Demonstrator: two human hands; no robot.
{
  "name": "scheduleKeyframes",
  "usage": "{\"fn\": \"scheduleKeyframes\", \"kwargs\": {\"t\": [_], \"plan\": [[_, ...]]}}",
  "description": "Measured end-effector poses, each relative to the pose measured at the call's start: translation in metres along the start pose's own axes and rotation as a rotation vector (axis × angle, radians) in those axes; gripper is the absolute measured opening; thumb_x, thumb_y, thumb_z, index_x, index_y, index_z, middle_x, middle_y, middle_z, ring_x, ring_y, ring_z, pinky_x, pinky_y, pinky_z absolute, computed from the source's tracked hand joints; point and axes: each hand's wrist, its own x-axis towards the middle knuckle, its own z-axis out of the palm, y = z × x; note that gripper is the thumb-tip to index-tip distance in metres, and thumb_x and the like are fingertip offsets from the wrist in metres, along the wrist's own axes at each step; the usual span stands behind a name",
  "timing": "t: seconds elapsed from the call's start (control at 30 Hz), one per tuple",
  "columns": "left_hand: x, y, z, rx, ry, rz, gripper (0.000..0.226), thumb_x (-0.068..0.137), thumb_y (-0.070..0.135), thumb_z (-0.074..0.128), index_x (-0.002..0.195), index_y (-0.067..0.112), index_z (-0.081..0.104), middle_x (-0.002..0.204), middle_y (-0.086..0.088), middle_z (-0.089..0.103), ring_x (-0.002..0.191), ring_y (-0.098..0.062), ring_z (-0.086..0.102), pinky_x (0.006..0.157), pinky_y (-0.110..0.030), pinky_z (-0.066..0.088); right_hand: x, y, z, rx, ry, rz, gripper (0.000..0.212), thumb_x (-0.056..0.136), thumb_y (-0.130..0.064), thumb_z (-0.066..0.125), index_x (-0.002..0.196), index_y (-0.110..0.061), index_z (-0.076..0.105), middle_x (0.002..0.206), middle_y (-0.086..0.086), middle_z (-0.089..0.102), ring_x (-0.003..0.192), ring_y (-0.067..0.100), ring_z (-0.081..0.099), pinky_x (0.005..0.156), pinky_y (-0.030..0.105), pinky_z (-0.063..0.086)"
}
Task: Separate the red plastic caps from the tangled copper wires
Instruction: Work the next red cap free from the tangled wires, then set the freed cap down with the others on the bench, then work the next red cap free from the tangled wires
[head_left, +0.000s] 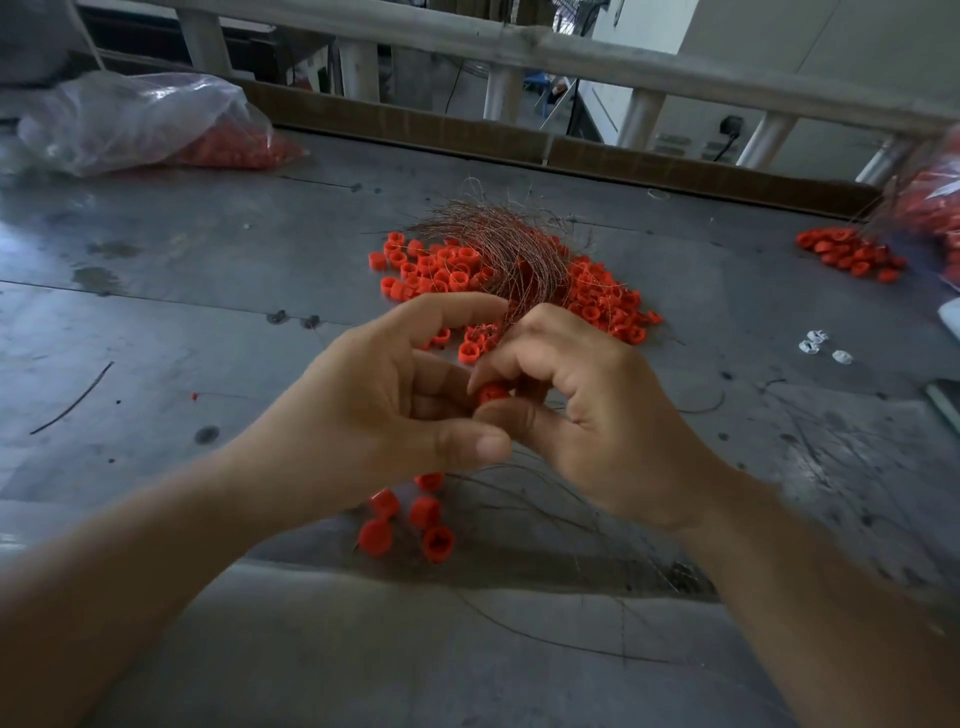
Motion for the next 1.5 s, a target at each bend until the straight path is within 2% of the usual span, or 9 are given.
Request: {"fn": "scheduleKeyframes", "kwargs": {"t": [0.23,0.37,0.63,0.73,0.83,0.93,1.07,1.2,1.5], "plan": [[-0.005,-0.001,0.009,0.046,0.080,0.119,0.057,0.061,0.027,0.074,0.109,0.052,0.055,0.073,-0.004,0.071,0.066,-0.019,0.069,0.062,-0.021,0.054,-0.002,-0.005,0.006,-0.062,0.080,-0.058,0.007,0.075,0.002,0.063,0.080,-0.002,0.065,0.084,-0.007,0.049,0.076,0.002,0.049,0.069,0.012,0.041],[-0.005,0.002,0.012,0.010,0.090,0.101,0.061,0.058,0.026,0.076,0.113,0.033,0.052,0.073,-0.009,0.071,0.064,-0.021,0.069,0.060,-0.023,0.055,-0.003,-0.007,0.005,-0.025,0.079,-0.037,0.007,0.076,0.000,0.064,0.081,-0.003,0.065,0.083,-0.008,0.049,0.075,0.001,0.050,0.068,0.013,0.043],[0.002,0.008,0.005,-0.112,0.137,0.012,0.048,0.057,0.027,0.071,0.104,0.020,0.061,0.073,-0.011,0.072,0.063,-0.020,0.069,0.054,-0.022,0.053,-0.002,-0.003,0.002,0.077,0.063,0.064,0.036,0.073,-0.031,0.071,0.106,-0.018,0.062,0.090,-0.010,0.057,0.082,0.002,0.057,0.071,0.017,0.048],[0.003,0.010,-0.001,-0.204,0.144,0.046,0.049,0.056,0.028,0.079,0.103,0.019,0.067,0.076,-0.015,0.071,0.065,-0.024,0.069,0.056,-0.025,0.055,-0.001,-0.001,-0.007,0.242,-0.001,0.227,0.024,0.074,-0.040,0.058,0.096,-0.032,0.060,0.077,-0.011,0.063,0.068,0.002,0.061,0.061,0.016,0.050],[0.004,0.011,-0.009,-0.259,0.177,0.042,0.042,0.055,0.013,0.071,0.098,0.014,0.068,0.077,-0.015,0.071,0.063,-0.022,0.069,0.054,-0.023,0.054,-0.001,0.000,-0.014,0.219,0.060,0.232,0.012,0.080,-0.034,0.054,0.079,-0.028,0.063,0.057,-0.006,0.059,0.044,0.009,0.052,0.043,0.016,0.041],[0.005,0.012,-0.012,-0.209,0.172,0.045,0.039,0.052,-0.014,0.067,0.081,0.012,0.074,0.076,-0.012,0.072,0.060,-0.018,0.067,0.052,-0.020,0.053,-0.001,-0.001,-0.018,0.145,0.105,0.202,0.011,0.085,-0.021,0.061,0.076,-0.020,0.066,0.061,0.008,0.060,0.053,0.021,0.051,0.047,0.027,0.041],[0.005,0.010,-0.012,-0.066,0.216,0.060,0.014,0.048,0.014,0.078,0.060,0.016,0.072,0.063,-0.004,0.067,0.052,-0.008,0.059,0.049,-0.015,0.048,-0.001,0.000,-0.022,0.112,0.084,0.233,0.013,0.085,-0.016,0.063,0.073,-0.018,0.066,0.062,0.007,0.062,0.056,0.024,0.054,0.051,0.033,0.044],[0.006,0.007,-0.015,0.131,0.282,0.030,0.028,0.042,0.035,0.072,0.068,0.024,0.072,0.061,-0.002,0.066,0.051,-0.011,0.061,0.048,-0.017,0.050,-0.001,0.004,-0.027,-0.010,0.013,0.312,0.014,0.084,-0.020,0.063,0.070,-0.022,0.065,0.059,0.002,0.063,0.054,0.021,0.057,0.052,0.034,0.048],[0.008,-0.008,-0.017,0.779,0.037,-0.175,0.023,0.048,0.053,0.067,0.070,0.047,0.064,0.063,0.026,0.060,0.050,0.003,0.052,0.048,-0.011,0.041,-0.004,0.009,-0.024,-0.180,-0.404,0.428,0.013,0.085,-0.030,0.062,0.073,-0.026,0.066,0.063,-0.017,0.057,0.063,-0.014,0.051,0.058,0.004,0.038]]}}
